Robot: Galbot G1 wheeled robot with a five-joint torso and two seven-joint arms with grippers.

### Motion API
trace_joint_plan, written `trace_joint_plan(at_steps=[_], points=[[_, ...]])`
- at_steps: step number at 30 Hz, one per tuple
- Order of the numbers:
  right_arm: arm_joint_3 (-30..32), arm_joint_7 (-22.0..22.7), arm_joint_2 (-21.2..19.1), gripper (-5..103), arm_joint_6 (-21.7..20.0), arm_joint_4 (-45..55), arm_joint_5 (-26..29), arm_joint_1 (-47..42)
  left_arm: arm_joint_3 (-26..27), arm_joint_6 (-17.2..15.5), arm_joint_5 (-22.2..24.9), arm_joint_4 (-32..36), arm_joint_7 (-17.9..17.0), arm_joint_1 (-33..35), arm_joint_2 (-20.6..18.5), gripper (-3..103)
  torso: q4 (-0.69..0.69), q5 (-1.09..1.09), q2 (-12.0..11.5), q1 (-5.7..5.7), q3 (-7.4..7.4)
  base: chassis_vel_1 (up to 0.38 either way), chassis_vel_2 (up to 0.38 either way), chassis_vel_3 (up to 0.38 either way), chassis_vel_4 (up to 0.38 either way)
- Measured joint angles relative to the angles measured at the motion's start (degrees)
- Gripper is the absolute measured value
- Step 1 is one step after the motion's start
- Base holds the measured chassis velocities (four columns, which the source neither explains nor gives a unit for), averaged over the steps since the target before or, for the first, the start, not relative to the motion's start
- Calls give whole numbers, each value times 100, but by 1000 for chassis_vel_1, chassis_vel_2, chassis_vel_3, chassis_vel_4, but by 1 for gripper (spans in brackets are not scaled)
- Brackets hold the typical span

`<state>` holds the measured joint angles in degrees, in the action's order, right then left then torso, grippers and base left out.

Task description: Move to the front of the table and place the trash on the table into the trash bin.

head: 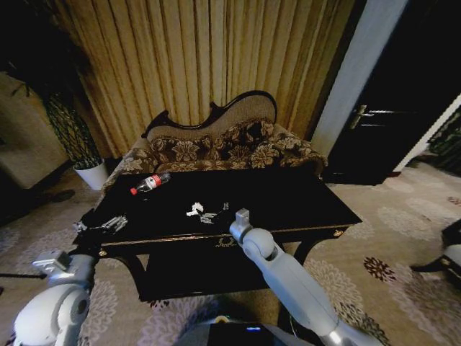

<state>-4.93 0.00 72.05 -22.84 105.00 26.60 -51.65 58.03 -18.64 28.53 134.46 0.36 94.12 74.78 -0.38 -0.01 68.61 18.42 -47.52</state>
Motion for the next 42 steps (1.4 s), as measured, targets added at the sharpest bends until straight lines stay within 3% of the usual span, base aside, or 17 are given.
trace_joint_plan(at_steps=[16,22,24,30,33,37,39,41,42], points=[[-307,0,204,103,14,-136,-29,107,7,29,-90,-37,75,39,87,100,0,0,0,0,0,0,0,0,0],[-307,0,238,85,30,-153,-60,73,16,32,-85,-39,76,28,61,100,0,1,0,0,1,0,0,0,0],[-300,0,232,73,122,-180,-100,59,6,33,-84,-47,76,19,57,100,0,1,0,0,1,0,0,0,0],[-284,0,227,57,179,-204,-169,33,-9,37,-84,-73,78,7,55,100,0,1,0,0,0,0,0,0,0],[-275,0,225,39,187,-204,-172,27,-12,45,-84,-93,84,3,45,100,0,1,0,0,0,0,0,0,0],[-268,0,224,28,188,-200,-168,29,-15,51,-84,-104,85,0,40,100,0,0,0,0,0,0,0,0,0],[-252,0,210,17,188,-147,-150,30,-17,59,-84,-106,87,3,24,100,0,1,0,0,0,0,0,0,0],[-241,0,197,17,186,-105,-137,24,-16,61,-84,-107,87,4,17,100,0,0,0,0,1,0,0,0,0],[-229,0,190,12,184,-66,-119,16,-15,61,-83,-111,88,5,9,100,0,1,0,0,1,0,0,0,0]])
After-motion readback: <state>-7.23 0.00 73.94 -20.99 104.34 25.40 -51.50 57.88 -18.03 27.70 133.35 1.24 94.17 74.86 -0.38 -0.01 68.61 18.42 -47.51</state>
